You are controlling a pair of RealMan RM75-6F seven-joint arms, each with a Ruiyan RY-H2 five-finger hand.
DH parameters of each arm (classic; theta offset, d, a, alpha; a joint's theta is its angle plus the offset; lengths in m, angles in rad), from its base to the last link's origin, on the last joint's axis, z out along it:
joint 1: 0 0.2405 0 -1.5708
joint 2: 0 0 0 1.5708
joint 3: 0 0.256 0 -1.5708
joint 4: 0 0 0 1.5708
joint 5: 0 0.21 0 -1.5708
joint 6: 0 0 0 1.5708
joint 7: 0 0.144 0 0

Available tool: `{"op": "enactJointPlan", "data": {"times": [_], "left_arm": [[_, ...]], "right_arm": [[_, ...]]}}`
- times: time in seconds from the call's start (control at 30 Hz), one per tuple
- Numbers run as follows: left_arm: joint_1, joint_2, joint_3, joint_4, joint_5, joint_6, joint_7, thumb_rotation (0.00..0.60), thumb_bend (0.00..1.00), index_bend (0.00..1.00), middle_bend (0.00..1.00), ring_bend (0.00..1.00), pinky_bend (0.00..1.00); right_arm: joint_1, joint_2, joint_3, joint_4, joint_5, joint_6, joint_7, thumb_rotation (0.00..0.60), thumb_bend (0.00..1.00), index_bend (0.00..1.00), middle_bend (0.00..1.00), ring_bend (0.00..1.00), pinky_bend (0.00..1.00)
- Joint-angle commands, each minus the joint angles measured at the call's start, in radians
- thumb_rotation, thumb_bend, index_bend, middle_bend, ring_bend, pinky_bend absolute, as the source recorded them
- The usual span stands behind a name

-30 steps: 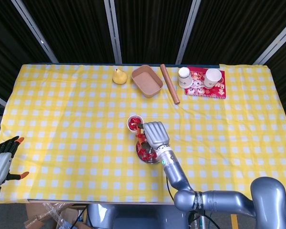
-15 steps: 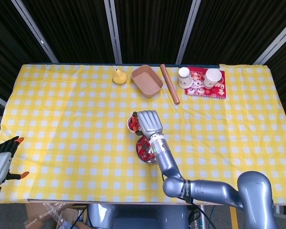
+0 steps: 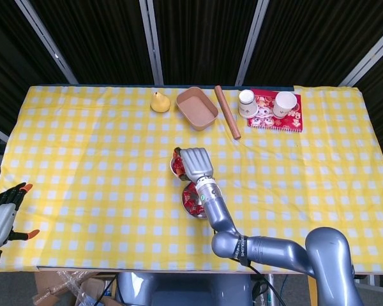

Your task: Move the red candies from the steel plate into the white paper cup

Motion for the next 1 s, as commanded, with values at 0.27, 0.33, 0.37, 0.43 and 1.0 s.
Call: {"op": "enactJointPlan", "data": {"times": [0.27,0.33,0.37,0.43,1.0], "left_arm": [[0.003,-0.002,0.001,-0.002,0.009,0.011,0.001,0.6,0.05,0.0,0.0,0.0,0.0],[0.003,-0.002,0.001,-0.001,0.011,0.014,0.002,0.6,0.05,0.0,0.0,0.0,0.0],[0.004,-0.002,0.001,-0.001,0.013,0.015,0.002,0.6,0.05,0.0,0.0,0.0,0.0],[0.005,-0.003,0.002,0.0,0.017,0.018,0.001,0.6,0.05,0.0,0.0,0.0,0.0],[0.006,-0.004,0.0,0.006,0.022,0.023,-0.006,0.6,0.05,0.0,0.0,0.0,0.0]], "right_arm": [[-0.036,0.072,-0.025,-0.156,-0.038,0.091,-0.018,0.6,0.39,0.31,0.87,0.91,0.85],[-0.037,0.075,-0.027,-0.165,-0.039,0.1,-0.02,0.6,0.39,0.31,0.87,0.91,0.85],[-0.037,0.075,-0.028,-0.165,-0.039,0.104,-0.02,0.6,0.39,0.31,0.87,0.91,0.85],[-0.036,0.069,-0.028,-0.156,-0.044,0.106,-0.013,0.6,0.39,0.31,0.87,0.91,0.85],[-0.112,0.155,-0.14,-0.422,-0.099,0.178,-0.045,0.6,0.39,0.3,0.87,0.91,0.83]]}}
